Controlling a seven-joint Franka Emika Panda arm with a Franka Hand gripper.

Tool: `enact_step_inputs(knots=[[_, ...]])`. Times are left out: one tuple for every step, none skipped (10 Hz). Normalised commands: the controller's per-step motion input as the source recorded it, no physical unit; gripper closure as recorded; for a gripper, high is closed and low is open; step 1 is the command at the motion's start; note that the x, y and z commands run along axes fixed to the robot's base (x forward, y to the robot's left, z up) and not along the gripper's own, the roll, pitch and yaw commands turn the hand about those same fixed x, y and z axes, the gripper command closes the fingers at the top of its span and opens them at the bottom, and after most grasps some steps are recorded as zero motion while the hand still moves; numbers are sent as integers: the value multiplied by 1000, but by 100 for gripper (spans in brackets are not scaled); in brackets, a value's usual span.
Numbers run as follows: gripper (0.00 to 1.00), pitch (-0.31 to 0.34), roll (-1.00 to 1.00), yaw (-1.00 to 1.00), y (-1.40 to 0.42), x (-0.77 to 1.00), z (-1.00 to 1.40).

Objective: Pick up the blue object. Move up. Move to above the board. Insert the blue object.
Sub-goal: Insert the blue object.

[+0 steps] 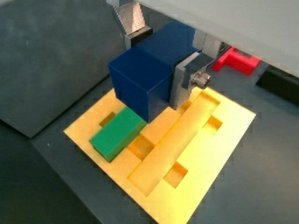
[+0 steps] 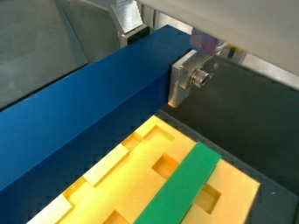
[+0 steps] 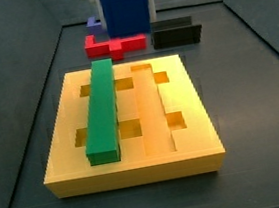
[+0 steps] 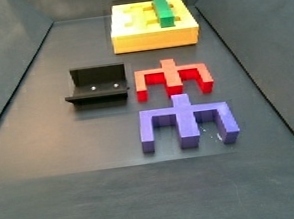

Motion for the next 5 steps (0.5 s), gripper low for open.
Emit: enact_step_inputs(knots=[[100, 0, 53, 0, -74, 114, -860], [100, -7, 0, 0, -31, 129, -820], [100, -34, -21, 0, -77, 137, -769], [100, -41, -20, 0, -91, 109, -663], [100, 0, 97, 0, -74, 106, -514]])
